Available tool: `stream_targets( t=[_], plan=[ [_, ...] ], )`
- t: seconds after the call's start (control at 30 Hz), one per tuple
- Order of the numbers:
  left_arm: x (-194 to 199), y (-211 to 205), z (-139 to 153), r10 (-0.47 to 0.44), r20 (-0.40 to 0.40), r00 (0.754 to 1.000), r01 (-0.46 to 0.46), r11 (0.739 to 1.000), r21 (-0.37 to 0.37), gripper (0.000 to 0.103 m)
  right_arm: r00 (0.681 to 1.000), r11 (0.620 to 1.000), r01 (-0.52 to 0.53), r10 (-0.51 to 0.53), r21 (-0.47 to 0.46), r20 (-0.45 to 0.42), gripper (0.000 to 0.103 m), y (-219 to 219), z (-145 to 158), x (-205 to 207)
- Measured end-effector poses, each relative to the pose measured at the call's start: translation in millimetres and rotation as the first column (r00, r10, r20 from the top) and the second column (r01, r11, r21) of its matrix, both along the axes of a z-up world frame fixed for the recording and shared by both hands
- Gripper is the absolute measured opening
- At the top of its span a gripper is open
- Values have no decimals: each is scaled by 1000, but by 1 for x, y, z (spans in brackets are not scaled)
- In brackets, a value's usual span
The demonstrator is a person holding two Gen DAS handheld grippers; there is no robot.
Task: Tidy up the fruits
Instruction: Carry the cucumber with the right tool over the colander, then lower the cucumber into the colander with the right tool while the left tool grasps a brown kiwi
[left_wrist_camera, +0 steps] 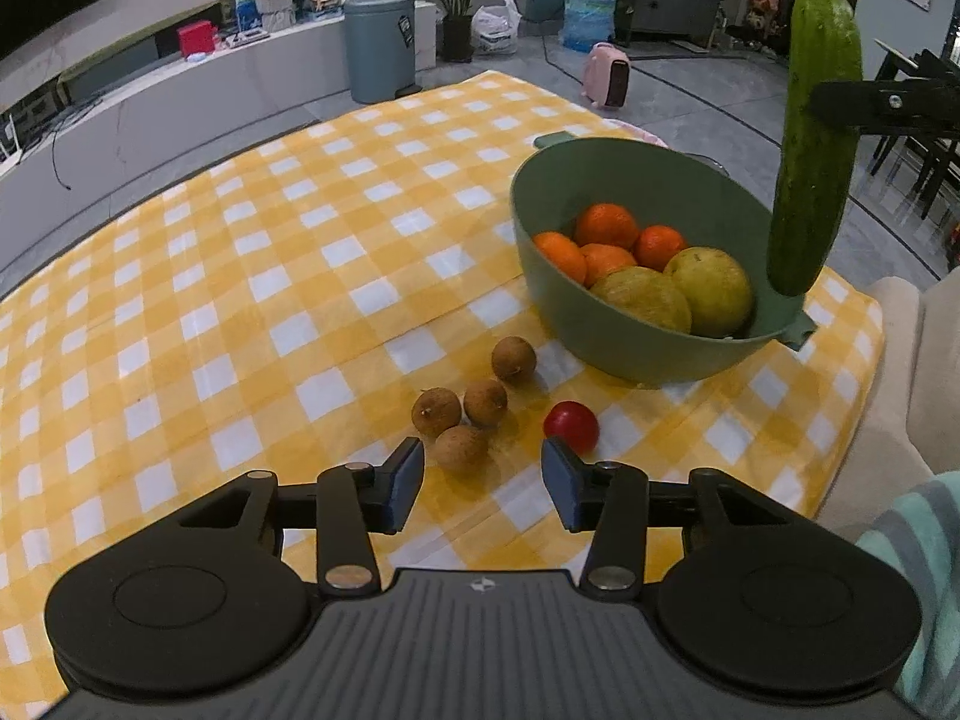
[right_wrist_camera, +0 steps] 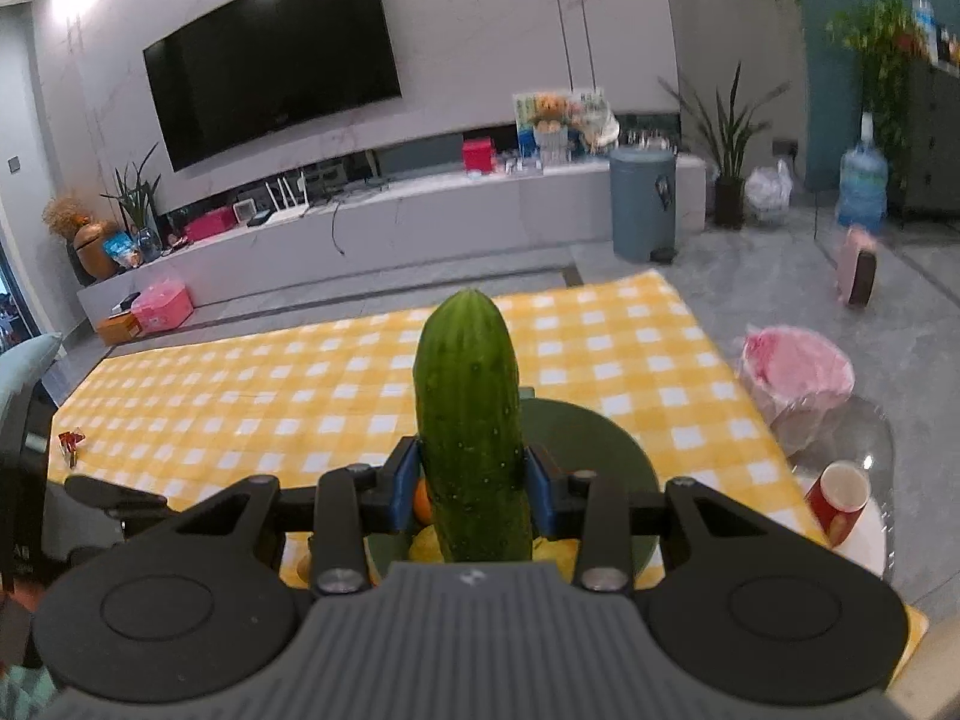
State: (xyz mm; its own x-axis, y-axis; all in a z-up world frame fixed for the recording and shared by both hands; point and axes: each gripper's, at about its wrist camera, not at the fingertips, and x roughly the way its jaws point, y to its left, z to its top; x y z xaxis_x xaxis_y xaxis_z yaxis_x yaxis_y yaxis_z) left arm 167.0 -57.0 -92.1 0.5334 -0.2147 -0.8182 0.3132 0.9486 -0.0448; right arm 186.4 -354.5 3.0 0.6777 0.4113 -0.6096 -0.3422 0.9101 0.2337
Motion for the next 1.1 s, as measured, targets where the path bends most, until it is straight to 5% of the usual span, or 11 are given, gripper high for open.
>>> stream_targets(
  t=[0.33, 0.93, 1.1],
  plan=[
    [15, 2, -11, 3, -25, 1000, -3, 1000, -6, 53, 986, 999, 0, -5, -32, -164, 35, 14, -41, 38],
    [33, 2, -37, 21, -94, 995, -24, 999, -24, 49, 978, 995, 5, -26, -100, -206, 34, 38, -78, 90],
    [36, 2, -39, 22, -105, 994, -25, 999, -25, 49, 977, 993, -5, -20, -120, -211, 21, 43, -83, 100]
  ],
)
